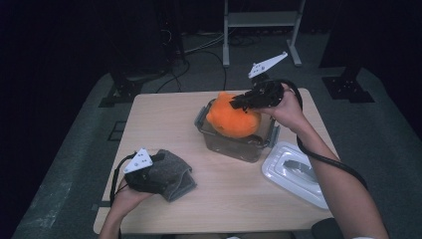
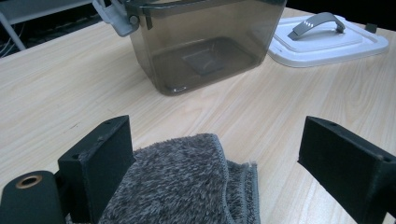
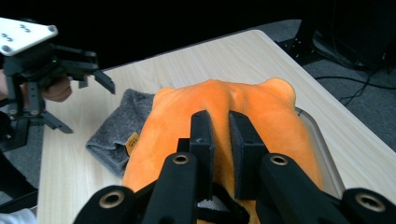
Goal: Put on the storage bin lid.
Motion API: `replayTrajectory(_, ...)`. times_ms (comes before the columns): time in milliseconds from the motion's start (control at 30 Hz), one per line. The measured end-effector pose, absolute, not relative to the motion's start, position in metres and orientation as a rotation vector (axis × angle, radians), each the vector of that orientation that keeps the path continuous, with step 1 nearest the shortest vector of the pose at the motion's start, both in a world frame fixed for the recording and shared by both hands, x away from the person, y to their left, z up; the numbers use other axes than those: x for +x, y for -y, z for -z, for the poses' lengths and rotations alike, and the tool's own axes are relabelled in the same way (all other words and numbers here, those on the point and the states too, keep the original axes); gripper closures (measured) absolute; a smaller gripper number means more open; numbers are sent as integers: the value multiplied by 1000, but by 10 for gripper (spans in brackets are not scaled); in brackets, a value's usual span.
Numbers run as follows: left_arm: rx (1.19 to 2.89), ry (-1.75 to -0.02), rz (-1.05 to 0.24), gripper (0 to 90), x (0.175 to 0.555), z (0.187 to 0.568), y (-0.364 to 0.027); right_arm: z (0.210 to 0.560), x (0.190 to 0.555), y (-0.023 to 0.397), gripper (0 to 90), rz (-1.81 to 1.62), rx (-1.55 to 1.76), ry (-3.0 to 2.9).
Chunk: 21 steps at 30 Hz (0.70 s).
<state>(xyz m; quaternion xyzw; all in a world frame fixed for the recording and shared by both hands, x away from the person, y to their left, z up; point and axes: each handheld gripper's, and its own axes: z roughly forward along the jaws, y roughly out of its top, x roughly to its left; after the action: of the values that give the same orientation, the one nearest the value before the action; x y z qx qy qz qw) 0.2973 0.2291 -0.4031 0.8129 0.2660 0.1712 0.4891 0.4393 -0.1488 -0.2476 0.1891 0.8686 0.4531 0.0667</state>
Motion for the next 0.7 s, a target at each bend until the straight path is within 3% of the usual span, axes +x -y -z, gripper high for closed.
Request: replayTrajectory(700,1975,-630,-400,91,300,404,-227,265,464,154,804,-1336,656,-2612)
